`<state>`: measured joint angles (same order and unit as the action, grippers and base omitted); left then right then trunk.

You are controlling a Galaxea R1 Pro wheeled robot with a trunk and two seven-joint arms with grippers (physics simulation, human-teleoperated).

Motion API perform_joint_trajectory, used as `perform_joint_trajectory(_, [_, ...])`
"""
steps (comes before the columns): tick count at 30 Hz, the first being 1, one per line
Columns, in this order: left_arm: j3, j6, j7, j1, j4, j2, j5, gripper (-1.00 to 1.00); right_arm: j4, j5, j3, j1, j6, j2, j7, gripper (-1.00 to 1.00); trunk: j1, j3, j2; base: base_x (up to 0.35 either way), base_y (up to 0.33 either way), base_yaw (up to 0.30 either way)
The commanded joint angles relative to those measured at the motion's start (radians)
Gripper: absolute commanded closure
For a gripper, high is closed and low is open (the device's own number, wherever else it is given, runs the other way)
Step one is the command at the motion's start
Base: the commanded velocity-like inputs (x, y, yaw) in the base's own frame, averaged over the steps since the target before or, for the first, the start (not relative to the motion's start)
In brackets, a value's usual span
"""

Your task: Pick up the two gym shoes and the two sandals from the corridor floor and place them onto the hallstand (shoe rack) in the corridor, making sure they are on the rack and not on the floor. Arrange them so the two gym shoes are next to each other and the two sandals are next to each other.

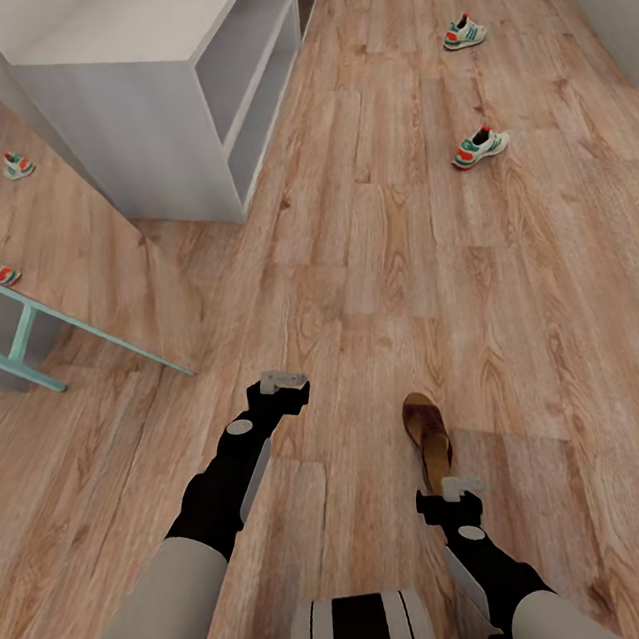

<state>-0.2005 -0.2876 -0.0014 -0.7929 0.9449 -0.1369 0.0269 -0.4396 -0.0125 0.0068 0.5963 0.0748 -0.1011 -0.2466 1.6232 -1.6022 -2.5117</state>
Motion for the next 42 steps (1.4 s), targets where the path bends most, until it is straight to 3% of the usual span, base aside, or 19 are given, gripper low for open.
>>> perform_joint_trajectory(1, [0.000,-0.005,0.000,0.000,0.002,0.000,0.003,-1.00,0.001,-0.001,0.001,0.000,0.003,0.000,-0.003,-1.00,0.000,-0.002,0.000,0.000,0.000,0.000])
perform_joint_trajectory(33, [-0.002,-0.007,0.000,0.000,0.004,-0.001,0.005,-1.00,0.001,-0.001,0.001,0.000,0.003,0.000,-0.005,-1.00,0.000,-0.010,0.000,0.043,0.000,0.000])
perform_joint_trajectory(38, [-0.002,-0.007,0.000,0.000,0.005,-0.001,0.005,-1.00,0.001,-0.001,0.001,0.000,0.004,0.000,-0.005,-1.00,0.002,-0.031,-0.001,0.001,0.000,0.000])
perform_joint_trajectory(42, [-0.002,-0.007,0.000,0.000,0.005,-0.001,0.006,-1.00,0.001,-0.001,0.001,0.000,0.004,0.000,-0.005,-1.00,0.002,-0.035,-0.001,0.000,0.000,0.000])
